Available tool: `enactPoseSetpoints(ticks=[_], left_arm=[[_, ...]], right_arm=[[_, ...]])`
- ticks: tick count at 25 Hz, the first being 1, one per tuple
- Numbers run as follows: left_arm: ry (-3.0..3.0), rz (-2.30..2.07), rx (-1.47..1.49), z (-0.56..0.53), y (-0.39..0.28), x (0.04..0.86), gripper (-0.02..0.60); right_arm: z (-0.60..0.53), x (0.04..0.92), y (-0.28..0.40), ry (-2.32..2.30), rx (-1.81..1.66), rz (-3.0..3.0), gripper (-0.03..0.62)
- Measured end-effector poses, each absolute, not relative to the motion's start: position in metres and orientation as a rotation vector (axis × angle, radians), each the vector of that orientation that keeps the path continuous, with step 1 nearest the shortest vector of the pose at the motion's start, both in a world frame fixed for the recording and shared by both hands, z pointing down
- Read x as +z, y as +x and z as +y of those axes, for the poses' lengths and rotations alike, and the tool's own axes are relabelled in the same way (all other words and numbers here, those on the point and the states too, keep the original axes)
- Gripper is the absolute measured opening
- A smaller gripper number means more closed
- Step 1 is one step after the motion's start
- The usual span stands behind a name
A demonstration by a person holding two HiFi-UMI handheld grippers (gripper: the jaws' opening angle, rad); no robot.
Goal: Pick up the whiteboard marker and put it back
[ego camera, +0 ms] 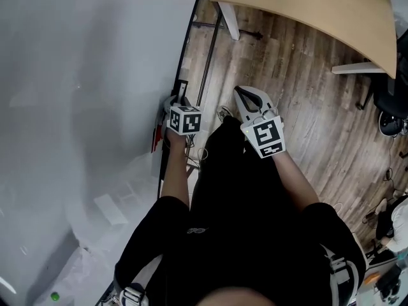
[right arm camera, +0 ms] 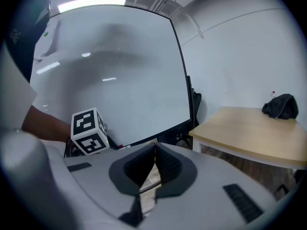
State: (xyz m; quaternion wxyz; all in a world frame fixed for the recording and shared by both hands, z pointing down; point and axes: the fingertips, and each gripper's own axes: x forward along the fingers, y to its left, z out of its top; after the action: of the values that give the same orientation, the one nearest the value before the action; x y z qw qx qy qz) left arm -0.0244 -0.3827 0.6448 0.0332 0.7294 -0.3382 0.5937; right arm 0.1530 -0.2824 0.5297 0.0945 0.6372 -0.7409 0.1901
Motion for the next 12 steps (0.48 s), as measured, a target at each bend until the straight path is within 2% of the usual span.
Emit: enactPoseSetpoints(ticks=[12], left_arm=[[2.203,-1.060,1.777,-0.3804,-0.0278,0.6508,0.067]], right_arm=[[-0.2827,0.5263,0.1466,1.867,0.553,-2.203,0.002]])
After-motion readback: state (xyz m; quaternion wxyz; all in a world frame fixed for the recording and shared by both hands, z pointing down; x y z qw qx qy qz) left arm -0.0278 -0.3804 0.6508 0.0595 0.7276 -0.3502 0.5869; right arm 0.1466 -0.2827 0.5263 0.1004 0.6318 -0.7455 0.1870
